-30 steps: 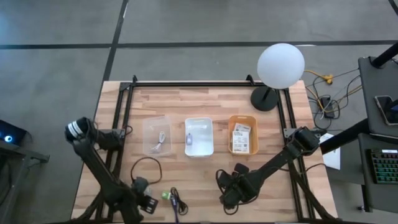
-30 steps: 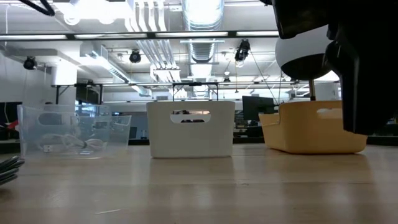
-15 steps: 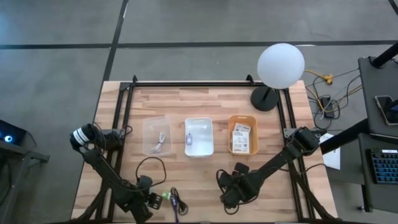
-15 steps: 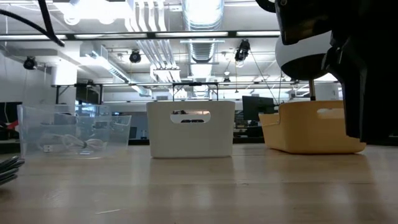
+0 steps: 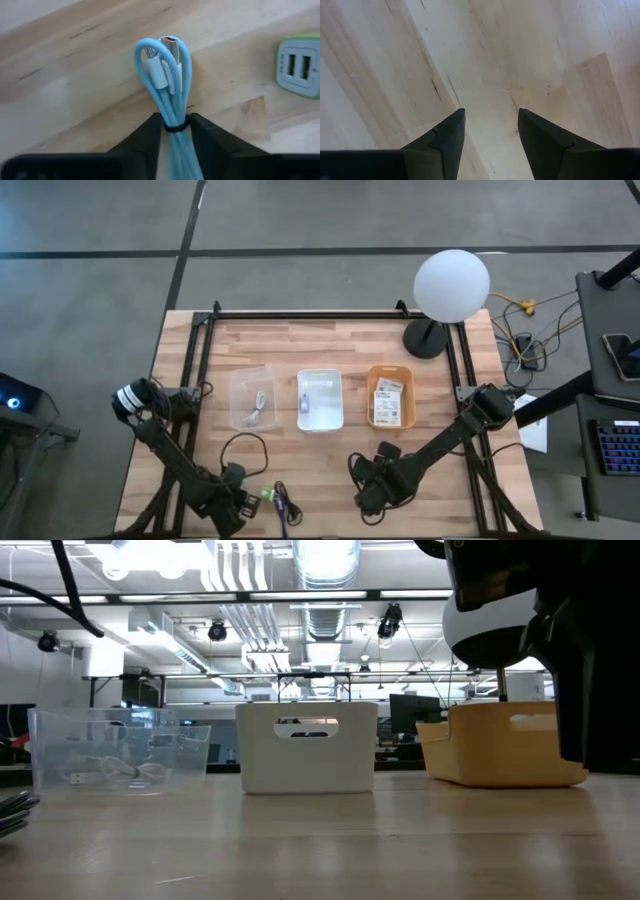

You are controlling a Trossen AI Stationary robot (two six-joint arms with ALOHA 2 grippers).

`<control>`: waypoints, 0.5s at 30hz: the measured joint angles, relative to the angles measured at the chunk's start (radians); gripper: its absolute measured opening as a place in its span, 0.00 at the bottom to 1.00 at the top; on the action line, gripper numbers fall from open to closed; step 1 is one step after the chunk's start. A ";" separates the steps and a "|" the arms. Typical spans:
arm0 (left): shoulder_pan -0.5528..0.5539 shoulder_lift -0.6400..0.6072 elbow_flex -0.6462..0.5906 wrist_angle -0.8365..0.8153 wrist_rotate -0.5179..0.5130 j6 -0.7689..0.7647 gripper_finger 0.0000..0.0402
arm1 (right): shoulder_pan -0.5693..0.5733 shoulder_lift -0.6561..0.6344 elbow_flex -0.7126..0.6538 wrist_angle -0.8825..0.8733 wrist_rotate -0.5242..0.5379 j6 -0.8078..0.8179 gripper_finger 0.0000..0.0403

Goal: Pick and place items into bin
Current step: Put the light blue charger cable into the transparent bin

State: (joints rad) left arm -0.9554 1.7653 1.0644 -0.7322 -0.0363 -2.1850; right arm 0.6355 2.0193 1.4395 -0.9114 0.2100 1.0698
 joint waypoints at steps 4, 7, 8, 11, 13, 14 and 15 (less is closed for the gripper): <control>0.003 -0.004 -0.009 -0.002 -0.002 0.045 0.07 | 0.000 0.000 -0.001 0.000 0.000 0.001 0.42; 0.007 -0.020 -0.011 -0.017 -0.046 0.044 0.05 | 0.000 0.000 -0.001 0.000 0.000 0.001 0.42; 0.011 -0.033 -0.010 -0.030 -0.073 0.042 0.05 | 0.000 0.000 -0.001 0.000 0.000 0.003 0.42; 0.018 -0.122 0.028 -0.095 -0.180 0.017 0.05 | 0.000 0.000 -0.001 0.000 -0.001 0.003 0.42; 0.019 -0.205 0.061 -0.156 -0.312 0.018 0.05 | 0.000 0.000 -0.001 0.000 -0.004 0.003 0.42; 0.023 -0.242 0.068 -0.197 -0.379 0.019 0.05 | -0.001 0.000 -0.001 0.000 -0.006 0.003 0.42; 0.035 -0.280 0.068 -0.244 -0.428 0.018 0.05 | -0.001 0.000 -0.001 -0.001 -0.006 0.004 0.42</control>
State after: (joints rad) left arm -0.9199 1.4850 1.1328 -0.9759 -0.4640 -2.1673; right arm 0.6350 2.0193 1.4387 -0.9119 0.2035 1.0740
